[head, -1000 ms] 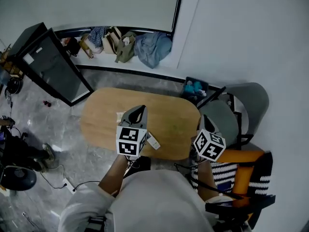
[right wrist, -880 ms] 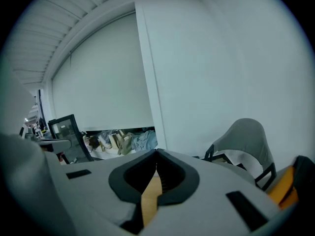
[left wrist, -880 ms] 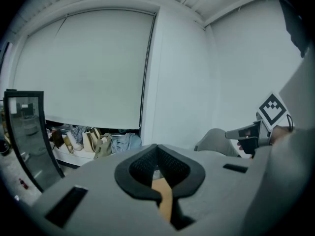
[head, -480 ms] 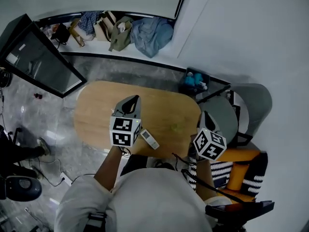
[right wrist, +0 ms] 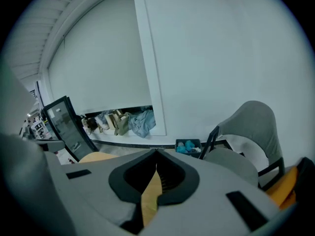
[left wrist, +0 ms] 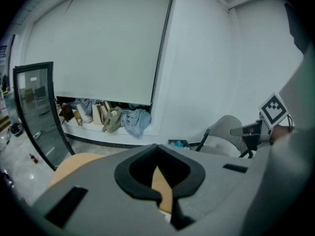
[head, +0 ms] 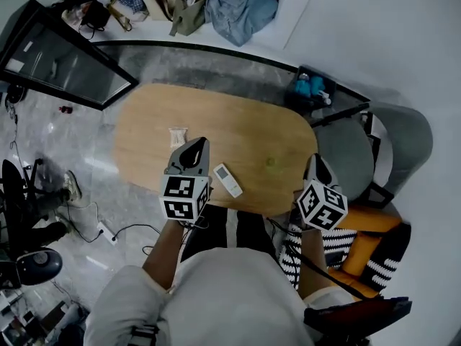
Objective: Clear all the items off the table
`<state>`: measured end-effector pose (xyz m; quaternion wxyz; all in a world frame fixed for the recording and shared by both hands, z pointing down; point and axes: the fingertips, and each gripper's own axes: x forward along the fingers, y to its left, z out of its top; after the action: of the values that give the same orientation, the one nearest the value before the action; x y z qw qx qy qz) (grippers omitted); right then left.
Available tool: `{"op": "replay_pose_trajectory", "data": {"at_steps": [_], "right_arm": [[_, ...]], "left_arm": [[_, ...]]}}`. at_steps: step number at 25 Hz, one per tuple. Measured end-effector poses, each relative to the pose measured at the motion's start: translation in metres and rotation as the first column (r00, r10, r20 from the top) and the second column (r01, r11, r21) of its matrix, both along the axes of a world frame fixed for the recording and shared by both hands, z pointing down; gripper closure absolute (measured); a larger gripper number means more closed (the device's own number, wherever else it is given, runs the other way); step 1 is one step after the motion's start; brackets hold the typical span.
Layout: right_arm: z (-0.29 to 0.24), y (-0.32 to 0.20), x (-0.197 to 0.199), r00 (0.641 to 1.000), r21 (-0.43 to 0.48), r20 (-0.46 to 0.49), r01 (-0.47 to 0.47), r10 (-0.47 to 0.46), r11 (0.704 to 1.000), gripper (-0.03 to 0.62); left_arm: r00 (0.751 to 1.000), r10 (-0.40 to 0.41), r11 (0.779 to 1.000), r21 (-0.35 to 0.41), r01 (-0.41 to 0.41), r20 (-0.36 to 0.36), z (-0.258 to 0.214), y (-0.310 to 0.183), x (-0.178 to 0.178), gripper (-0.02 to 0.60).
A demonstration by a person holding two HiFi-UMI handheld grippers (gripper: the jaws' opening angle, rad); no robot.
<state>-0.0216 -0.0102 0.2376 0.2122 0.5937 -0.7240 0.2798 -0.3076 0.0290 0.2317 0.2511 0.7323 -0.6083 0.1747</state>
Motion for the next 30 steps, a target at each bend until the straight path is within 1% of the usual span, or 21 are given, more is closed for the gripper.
{"op": "replay_pose_trajectory", "data": {"at_steps": [3, 8, 12, 15, 18, 22, 27, 28, 30], "right_arm": [[0.016, -0.002, 0.007, 1.000, -0.016, -0.005, 0.012, -0.012, 1.000, 0.569], [0.056, -0.003, 0.015, 1.000, -0.060, -0.014, 0.020, -0.021, 0.998, 0.569], [0.099, -0.002, 0.019, 1.000, -0.090, -0.015, 0.026, -0.027, 0.996, 0.569], [0.128, 0.003, 0.014, 1.000, -0.107, -0.004, 0.023, -0.024, 0.994, 0.569], [0.151, 0.010, 0.012, 1.000, -0.131, 0.000, 0.014, -0.014, 0.991, 0.569], [0.176, 0.020, 0.023, 1.000, -0.175, -0.025, 0.002, -0.006, 0.985, 0.569], [0.193, 0.023, 0.026, 1.000, -0.198, -0.029, -0.007, 0.001, 0.980, 0.569], [0.196, 0.023, 0.026, 1.000, -0.200, -0.027, -0.006, 0.001, 0.980, 0.569], [0.201, 0.023, 0.026, 1.000, -0.205, -0.023, -0.005, 0.000, 0.979, 0.569]], "left_arm": [[1.000, -0.023, 0.999, -0.043, 0.024, 0.016, 0.022, 0.014, -0.002, 0.574], [0.998, -0.059, 0.993, -0.097, 0.061, 0.019, 0.060, 0.033, -0.006, 0.574], [0.997, -0.081, 0.984, -0.157, 0.083, 0.018, 0.115, 0.045, -0.003, 0.574], [0.996, -0.088, 0.976, -0.200, 0.090, 0.019, 0.156, 0.054, -0.005, 0.574], [0.995, -0.094, 0.968, -0.233, 0.094, 0.014, 0.187, 0.063, -0.006, 0.574], [0.995, -0.102, 0.957, -0.273, 0.097, -0.003, 0.213, 0.075, 0.001, 0.574], [0.997, -0.077, 0.951, -0.300, 0.075, 0.004, 0.232, 0.079, 0.008, 0.574], [0.997, -0.080, 0.945, -0.318, 0.077, 0.002, 0.237, 0.081, 0.010, 0.574], [0.995, -0.104, 0.922, -0.376, 0.094, -0.006, 0.251, 0.087, 0.017, 0.573]]}}
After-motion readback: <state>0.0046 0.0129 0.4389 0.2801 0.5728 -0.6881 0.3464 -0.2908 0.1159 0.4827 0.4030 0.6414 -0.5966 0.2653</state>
